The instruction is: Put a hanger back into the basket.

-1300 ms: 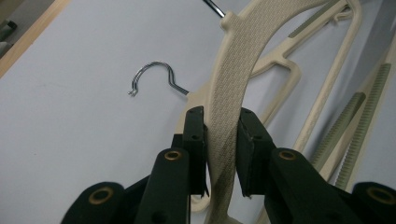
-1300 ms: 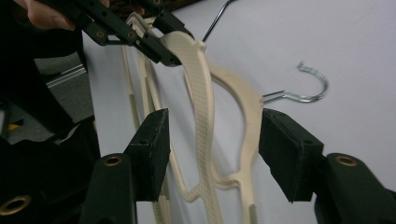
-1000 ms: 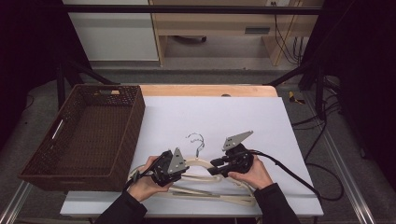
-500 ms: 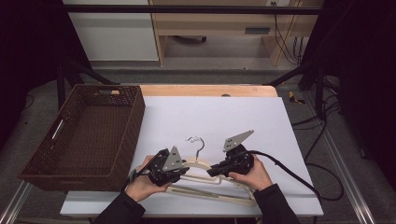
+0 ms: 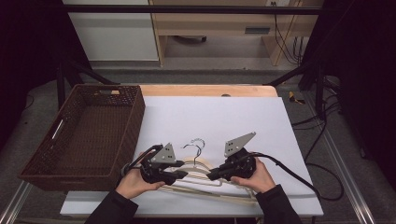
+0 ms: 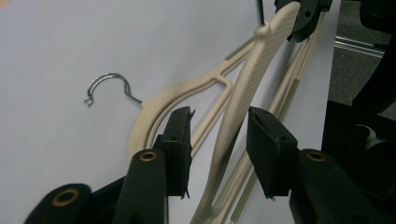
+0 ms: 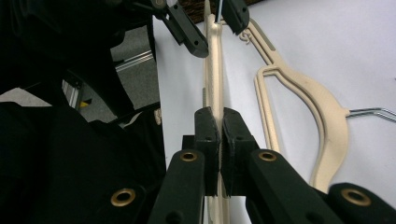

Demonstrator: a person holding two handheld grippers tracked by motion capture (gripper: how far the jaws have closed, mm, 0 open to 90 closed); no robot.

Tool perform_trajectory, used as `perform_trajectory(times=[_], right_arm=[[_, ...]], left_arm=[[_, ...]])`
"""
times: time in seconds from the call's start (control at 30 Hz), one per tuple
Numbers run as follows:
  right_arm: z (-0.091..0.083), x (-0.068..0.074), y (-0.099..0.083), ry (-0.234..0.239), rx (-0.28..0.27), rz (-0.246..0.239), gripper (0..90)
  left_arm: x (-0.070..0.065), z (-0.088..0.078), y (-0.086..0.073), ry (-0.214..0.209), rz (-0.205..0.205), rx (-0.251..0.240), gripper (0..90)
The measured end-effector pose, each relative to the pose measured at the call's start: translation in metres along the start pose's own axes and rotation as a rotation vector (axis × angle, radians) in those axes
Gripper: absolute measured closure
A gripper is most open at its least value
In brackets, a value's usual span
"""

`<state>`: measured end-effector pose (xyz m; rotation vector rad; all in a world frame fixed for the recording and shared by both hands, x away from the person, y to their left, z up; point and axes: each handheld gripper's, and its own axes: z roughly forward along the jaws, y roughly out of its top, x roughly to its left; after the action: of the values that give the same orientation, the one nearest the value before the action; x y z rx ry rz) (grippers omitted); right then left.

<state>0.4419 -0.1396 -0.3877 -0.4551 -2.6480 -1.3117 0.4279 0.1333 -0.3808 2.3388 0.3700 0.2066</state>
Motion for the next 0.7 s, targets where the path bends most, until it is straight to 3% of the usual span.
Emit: perform_trajectory(times=[0.07, 0.1, 0.13, 0.2, 0.23, 0.33, 0.37, 0.5, 0.53, 0.63, 0.7], right_arm=[[0.001, 0.0, 0.0, 0.002, -0.007, -0.014, 86.6], [0.001, 0.0, 0.0, 0.006, -0.007, -0.013, 86.7], [0.0, 0.0, 0.001, 0.005, -0.007, -0.017, 86.6], [0.0, 0.0, 0.0, 0.001, -0.009, -0.023, 86.6], [0.0, 0.0, 0.0, -0.002, -0.009, -0.026, 86.3], [-0.001, 0.001, 0.001, -0.009, -0.02, -0.027, 85.1], [-0.002, 0.001, 0.001, -0.024, -0.027, -0.029, 84.0], [-0.012, 0.005, 0.003, -0.093, -0.074, -0.035, 72.4], [-0.012, 0.005, 0.003, -0.093, -0.074, -0.035, 72.4], [-0.019, 0.008, 0.003, -0.147, -0.123, -0.049, 60.3], [-0.022, 0.009, 0.003, -0.172, -0.139, -0.05, 53.4]], left_arm=[[0.0, 0.001, 0.001, -0.005, 0.022, 0.015, 66.0], [-0.001, 0.002, 0.002, -0.009, 0.007, 0.001, 68.5], [0.0, 0.001, 0.002, -0.017, 0.026, 0.016, 70.3], [-0.002, 0.002, 0.003, -0.014, 0.017, 0.006, 73.8], [-0.001, 0.001, 0.003, -0.017, 0.035, 0.02, 74.5], [-0.002, -0.001, 0.004, -0.019, 0.036, 0.017, 76.9], [-0.004, -0.002, 0.004, -0.027, 0.019, 0.001, 76.9], [-0.011, -0.008, 0.01, -0.061, 0.024, -0.016, 83.1], [-0.015, -0.009, 0.012, -0.057, 0.031, -0.02, 83.1], [-0.023, -0.013, 0.018, -0.027, 0.037, -0.026, 85.6], [-0.027, -0.015, 0.02, -0.006, 0.014, -0.045, 85.7]])
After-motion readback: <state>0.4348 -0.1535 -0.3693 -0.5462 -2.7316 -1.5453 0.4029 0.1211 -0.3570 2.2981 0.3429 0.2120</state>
